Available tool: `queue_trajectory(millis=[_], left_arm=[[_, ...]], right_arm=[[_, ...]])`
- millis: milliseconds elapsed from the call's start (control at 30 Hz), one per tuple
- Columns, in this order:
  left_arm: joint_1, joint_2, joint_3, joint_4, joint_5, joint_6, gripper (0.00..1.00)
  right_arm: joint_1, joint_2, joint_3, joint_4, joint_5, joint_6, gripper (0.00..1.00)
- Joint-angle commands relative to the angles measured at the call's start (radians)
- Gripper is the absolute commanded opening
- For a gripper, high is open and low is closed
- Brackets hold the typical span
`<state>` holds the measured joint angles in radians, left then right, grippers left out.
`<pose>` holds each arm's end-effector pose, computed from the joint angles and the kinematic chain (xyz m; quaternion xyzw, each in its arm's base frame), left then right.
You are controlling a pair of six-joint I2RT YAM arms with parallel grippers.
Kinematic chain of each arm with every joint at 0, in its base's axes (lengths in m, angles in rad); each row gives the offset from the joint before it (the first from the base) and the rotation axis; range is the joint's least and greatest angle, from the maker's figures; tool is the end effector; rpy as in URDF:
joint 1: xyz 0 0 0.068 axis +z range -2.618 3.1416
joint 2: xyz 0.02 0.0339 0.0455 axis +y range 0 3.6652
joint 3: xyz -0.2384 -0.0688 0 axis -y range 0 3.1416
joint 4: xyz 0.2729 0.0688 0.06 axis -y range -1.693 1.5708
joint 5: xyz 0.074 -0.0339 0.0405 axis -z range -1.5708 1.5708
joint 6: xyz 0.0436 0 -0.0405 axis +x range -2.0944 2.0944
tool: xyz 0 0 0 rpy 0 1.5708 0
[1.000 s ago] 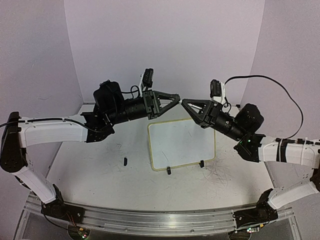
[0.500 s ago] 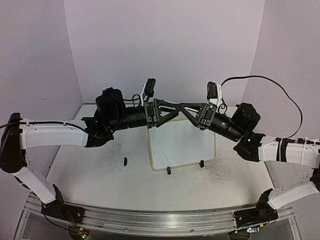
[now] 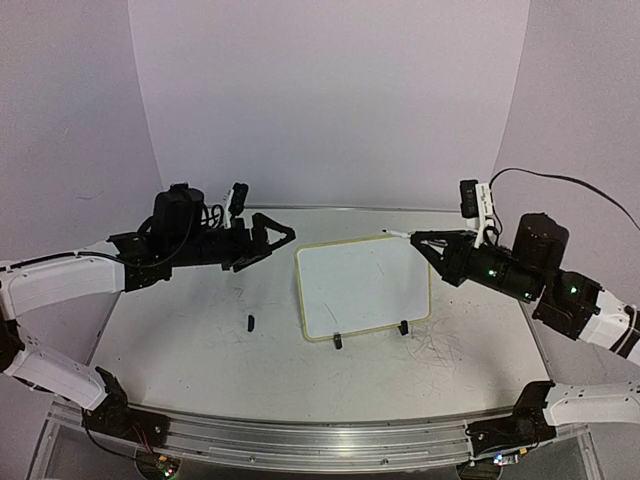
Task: Write a sentence on the whiteboard
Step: Pass from the left arm to the right, then hold the whiteboard at the center of the board.
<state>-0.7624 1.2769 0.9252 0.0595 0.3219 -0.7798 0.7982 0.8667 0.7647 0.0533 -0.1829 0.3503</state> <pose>0.2351 -0.2436 0.2708 0.0887 0.7929 -0.5027 0.3327 0.1758 0.1917 0.3214 -0.2216 0.6891 0.4286 0.5407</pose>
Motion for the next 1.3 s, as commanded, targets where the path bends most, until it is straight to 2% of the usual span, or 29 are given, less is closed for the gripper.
queue_trajectory(millis=[0, 133, 233, 367, 433, 600, 667, 800, 933, 1067, 1267], left_arm=[[0.041, 0.033, 0.068, -0.190, -0.011, 0.179, 0.99], [0.061, 0.089, 0.108, -0.186, 0.064, 0.316, 0.89], [0.077, 0.122, 0.130, -0.173, 0.104, 0.425, 0.90], [0.164, 0.196, 0.160, -0.139, 0.181, 0.418, 0.96], [0.185, 0.213, 0.167, -0.129, 0.142, 0.413, 0.97], [0.190, 0.191, 0.150, -0.102, -0.109, 0.478, 0.99], [0.196, 0.202, 0.172, -0.120, -0.125, 0.498, 1.00], [0.202, 0.241, 0.199, -0.156, 0.011, 0.511, 0.99], [0.202, 0.247, 0.142, -0.107, 0.153, 0.522, 0.97], [0.203, 0.251, 0.104, -0.072, 0.217, 0.521, 0.97], [0.203, 0.298, 0.089, -0.029, 0.312, 0.511, 0.88]], right_arm=[[0.005, 0.066, 0.030, -0.126, 0.083, -0.086, 0.00], [0.006, 0.133, 0.073, -0.112, 0.065, -0.064, 0.00], [0.008, 0.174, 0.090, -0.095, 0.052, -0.044, 0.00], [0.013, 0.198, 0.099, -0.080, 0.091, 0.011, 0.00], [0.012, 0.192, 0.100, -0.082, 0.126, 0.033, 0.00], [0.013, 0.152, 0.097, -0.082, 0.131, 0.016, 0.00], [0.013, 0.145, 0.096, -0.082, 0.127, -0.001, 0.00], [0.013, 0.155, 0.097, -0.081, 0.098, -0.018, 0.00], [0.014, 0.171, 0.106, -0.080, 0.068, -0.027, 0.00], [0.020, 0.178, 0.108, -0.082, 0.081, -0.044, 0.00], [0.077, 0.243, 0.135, -0.080, 0.106, -0.079, 0.00]])
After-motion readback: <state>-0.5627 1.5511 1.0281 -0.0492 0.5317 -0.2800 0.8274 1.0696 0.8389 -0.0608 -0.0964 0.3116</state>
